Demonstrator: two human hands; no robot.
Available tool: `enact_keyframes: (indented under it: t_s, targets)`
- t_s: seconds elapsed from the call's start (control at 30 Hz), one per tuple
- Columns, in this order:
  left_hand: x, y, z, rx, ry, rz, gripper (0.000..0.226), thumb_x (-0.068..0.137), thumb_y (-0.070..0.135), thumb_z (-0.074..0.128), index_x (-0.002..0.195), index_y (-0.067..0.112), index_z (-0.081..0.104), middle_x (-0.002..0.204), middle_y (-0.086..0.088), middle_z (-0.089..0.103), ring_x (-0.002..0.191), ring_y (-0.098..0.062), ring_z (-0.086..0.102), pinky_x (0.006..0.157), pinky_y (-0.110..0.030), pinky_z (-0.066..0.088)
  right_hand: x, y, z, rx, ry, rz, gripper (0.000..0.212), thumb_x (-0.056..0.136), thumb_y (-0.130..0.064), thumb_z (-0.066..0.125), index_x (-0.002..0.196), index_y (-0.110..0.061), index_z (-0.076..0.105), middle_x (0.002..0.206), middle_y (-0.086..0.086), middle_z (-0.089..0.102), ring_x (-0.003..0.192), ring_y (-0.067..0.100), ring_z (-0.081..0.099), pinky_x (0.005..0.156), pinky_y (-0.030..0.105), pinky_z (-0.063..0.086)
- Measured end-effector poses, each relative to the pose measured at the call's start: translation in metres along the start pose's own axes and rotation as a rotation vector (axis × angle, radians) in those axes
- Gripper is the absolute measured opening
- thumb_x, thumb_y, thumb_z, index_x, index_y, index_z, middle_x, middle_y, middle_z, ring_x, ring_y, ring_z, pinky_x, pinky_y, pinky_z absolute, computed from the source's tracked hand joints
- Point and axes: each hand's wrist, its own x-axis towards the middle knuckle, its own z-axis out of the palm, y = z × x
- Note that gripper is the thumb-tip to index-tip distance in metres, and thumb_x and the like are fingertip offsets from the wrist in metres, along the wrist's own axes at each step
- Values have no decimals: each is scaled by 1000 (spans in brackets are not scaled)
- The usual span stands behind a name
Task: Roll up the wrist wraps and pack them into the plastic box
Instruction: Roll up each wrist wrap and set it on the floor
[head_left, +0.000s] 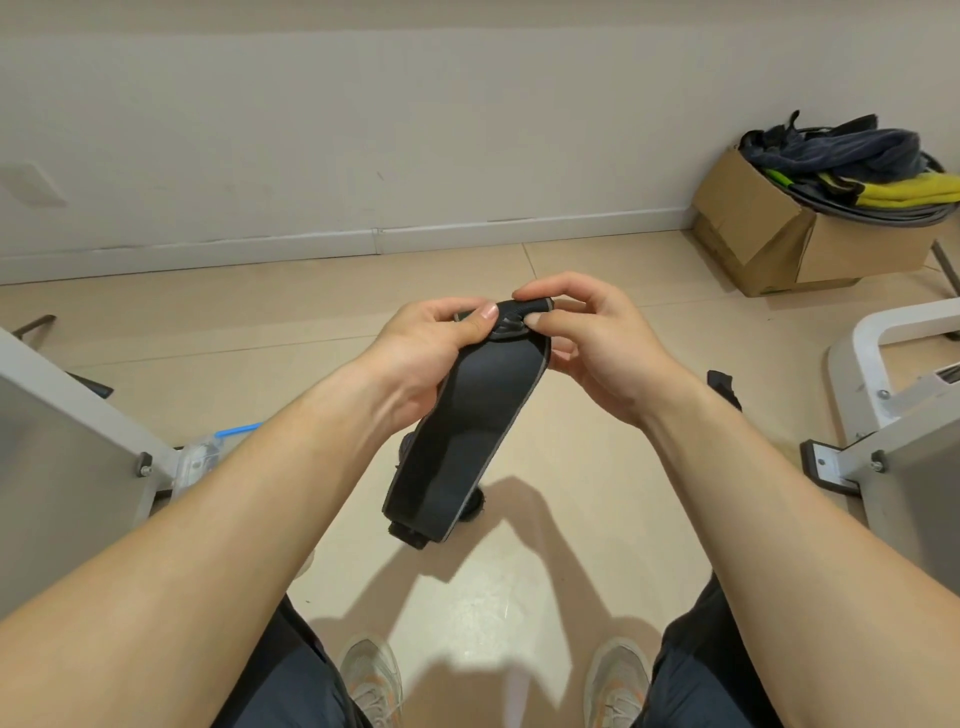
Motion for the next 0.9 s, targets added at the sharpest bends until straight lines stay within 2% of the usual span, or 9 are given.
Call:
enact_keyframes:
  t_s: [0.13,0.2,0.27,0.43,0.53,0.6,0.67,0.8,0.9]
  targets:
    - [1,-2,0,49,19,36,22,98,8,64,119,5,69,103,-20,72,87,-29,69,87,-39,59,-1,-3,-1,-36,-23,69,27,99,-9,52,91,-25,73,101,3,66,77,23,64,66,33,51]
    - [2,-3,-1,56,19,68,17,97,5,64,113,8,71,102,-20,72,86,-29,69,87,-38,59,-2,-3,1,-76,-9,69,18,104,-27,54,101,-24,72,98,1,67,76,20,64,65,32,53]
    - [3,-3,-2,76,35,105,15,96,4,66,106,13,72,104,-22,73,87,-30,70,90,-40,59,-1,-1,3,-116,24,75,25,105,-35,54,114,-17,69,94,-2,70,75,15,68,66,32,58]
    - [3,-5,0,146,45,117,18,95,3,68,107,17,71,98,-20,73,82,-29,69,86,-44,57,2,3,0,-212,79,14,16,103,-17,59,111,-8,71,94,16,75,82,26,71,79,40,58]
    - [3,-5,2,48,20,28,21,95,5,67,115,7,66,101,-12,71,82,-21,71,75,-32,60,1,3,0,-183,114,-15,14,101,-6,60,103,-14,70,88,18,72,77,28,69,75,38,57]
    - [1,-3,4,17,-29,-39,14,98,11,63,110,7,68,91,-6,73,75,-15,71,67,-25,58,1,4,1,-209,128,-47,20,100,-4,61,99,-21,71,87,18,69,75,26,65,72,35,55]
    - [-1,-4,5,-18,-37,-109,17,101,21,56,104,12,70,88,-3,74,79,-16,72,73,-28,57,1,6,1,-294,135,-90,25,98,-5,64,95,-28,72,85,15,66,74,22,62,71,34,53]
    - [-3,-8,12,-198,-36,-233,58,104,51,43,126,4,68,122,-18,71,115,-34,69,102,-43,53,-1,9,9,-515,143,-166,31,93,-6,69,89,-36,69,85,-3,67,76,14,62,75,28,53]
    - [-2,-10,16,-238,38,-244,58,105,51,44,125,2,68,120,-23,71,115,-37,68,98,-44,56,-3,13,17,-512,153,-188,31,94,-3,66,92,-34,68,89,-4,69,84,18,67,81,30,55]
